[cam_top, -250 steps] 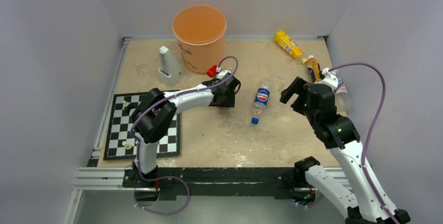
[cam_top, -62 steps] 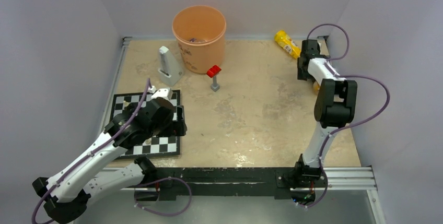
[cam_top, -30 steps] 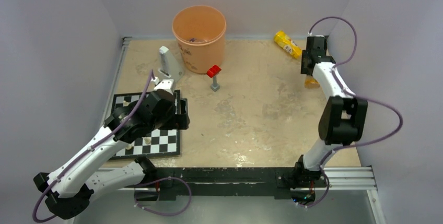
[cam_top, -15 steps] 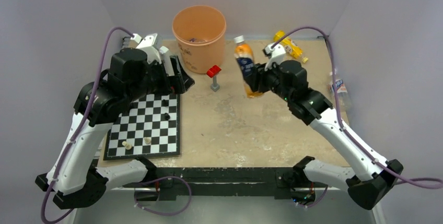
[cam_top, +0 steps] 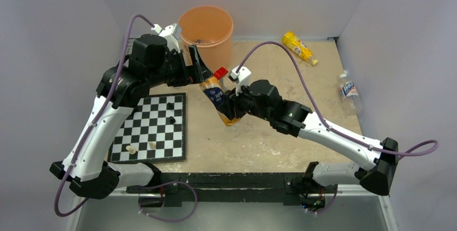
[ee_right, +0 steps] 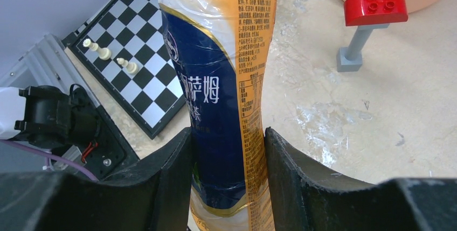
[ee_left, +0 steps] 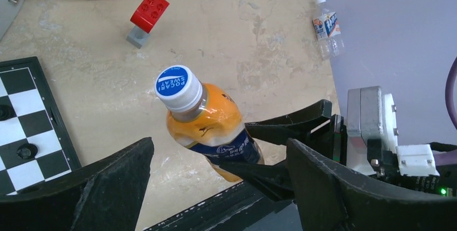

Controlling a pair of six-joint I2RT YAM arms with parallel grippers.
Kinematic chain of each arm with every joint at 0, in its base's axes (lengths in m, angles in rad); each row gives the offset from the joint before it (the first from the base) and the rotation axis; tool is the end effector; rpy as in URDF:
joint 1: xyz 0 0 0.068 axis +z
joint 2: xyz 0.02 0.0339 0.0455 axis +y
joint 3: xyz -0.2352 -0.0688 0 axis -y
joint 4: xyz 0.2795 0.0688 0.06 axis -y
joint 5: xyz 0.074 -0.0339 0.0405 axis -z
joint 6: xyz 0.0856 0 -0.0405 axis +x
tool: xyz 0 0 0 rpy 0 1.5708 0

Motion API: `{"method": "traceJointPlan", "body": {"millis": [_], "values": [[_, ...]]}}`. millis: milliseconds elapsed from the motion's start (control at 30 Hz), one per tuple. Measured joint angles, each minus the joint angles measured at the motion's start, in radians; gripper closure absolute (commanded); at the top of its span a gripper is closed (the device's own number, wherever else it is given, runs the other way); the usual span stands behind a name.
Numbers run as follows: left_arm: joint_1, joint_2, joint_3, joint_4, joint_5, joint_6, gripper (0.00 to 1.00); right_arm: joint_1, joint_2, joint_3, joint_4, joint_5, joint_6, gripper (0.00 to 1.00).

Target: Put the plastic bottles in the bin

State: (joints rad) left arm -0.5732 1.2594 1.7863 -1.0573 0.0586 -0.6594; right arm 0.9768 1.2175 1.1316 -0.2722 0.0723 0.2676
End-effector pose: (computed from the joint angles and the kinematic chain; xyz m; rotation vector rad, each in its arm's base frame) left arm 0.2467 -0.1652 0.4491 -0.0580 2.2032 -0.7824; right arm 0.2130 0.3044 0.3141 -0.6485 1.8962 0.7509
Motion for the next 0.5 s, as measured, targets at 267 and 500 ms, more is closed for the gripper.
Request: {"method": "traceJointPlan", "body": {"millis": [267,500], "values": [[0.077,0.003,-0.072,0.059,0.032,-0.055,0.16,0.011,-0.013,0.000,0.004,0.020,-0.005,0.62],[0.102,0.047,-0.122,0.149,0.102,-0.099,0.37,0.012,-0.029,0.000,0.005,0.019,-0.006,0.62]]}}
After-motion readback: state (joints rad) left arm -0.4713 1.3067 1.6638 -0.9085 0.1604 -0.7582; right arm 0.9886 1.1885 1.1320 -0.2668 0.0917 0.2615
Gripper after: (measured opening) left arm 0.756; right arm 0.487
